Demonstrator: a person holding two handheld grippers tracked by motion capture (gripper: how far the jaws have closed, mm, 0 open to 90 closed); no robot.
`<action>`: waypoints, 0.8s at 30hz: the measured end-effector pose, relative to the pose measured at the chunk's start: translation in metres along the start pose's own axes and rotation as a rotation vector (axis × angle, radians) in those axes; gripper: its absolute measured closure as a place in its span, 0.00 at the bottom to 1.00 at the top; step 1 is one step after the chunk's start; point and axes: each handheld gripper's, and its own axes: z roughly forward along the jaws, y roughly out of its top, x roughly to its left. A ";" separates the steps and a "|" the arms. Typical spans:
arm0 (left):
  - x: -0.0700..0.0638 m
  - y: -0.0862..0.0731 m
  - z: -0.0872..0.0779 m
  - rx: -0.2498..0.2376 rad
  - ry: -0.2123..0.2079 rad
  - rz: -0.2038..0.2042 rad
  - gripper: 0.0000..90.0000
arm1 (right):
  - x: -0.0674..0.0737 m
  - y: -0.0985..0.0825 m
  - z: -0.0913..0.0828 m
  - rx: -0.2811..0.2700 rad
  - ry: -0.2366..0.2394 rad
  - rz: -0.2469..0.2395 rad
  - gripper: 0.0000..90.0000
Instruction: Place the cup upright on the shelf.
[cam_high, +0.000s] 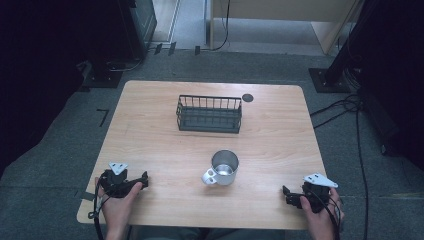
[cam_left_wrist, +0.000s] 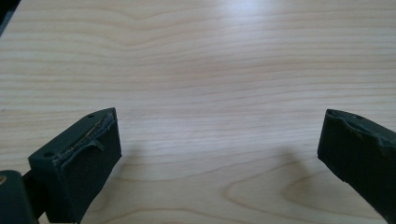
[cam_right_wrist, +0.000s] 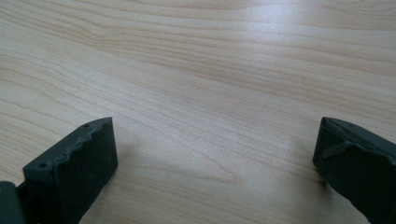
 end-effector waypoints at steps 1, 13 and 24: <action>-0.004 0.001 -0.001 -0.005 -0.023 0.005 0.00 | 0.000 0.000 0.000 0.000 0.000 0.000 0.00; -0.049 0.017 -0.028 -0.108 -0.233 0.112 0.03 | 0.000 0.000 0.000 0.000 0.000 0.000 0.00; -0.092 0.020 -0.041 -0.131 -0.409 0.218 0.08 | 0.000 0.001 0.001 0.002 -0.005 0.006 0.00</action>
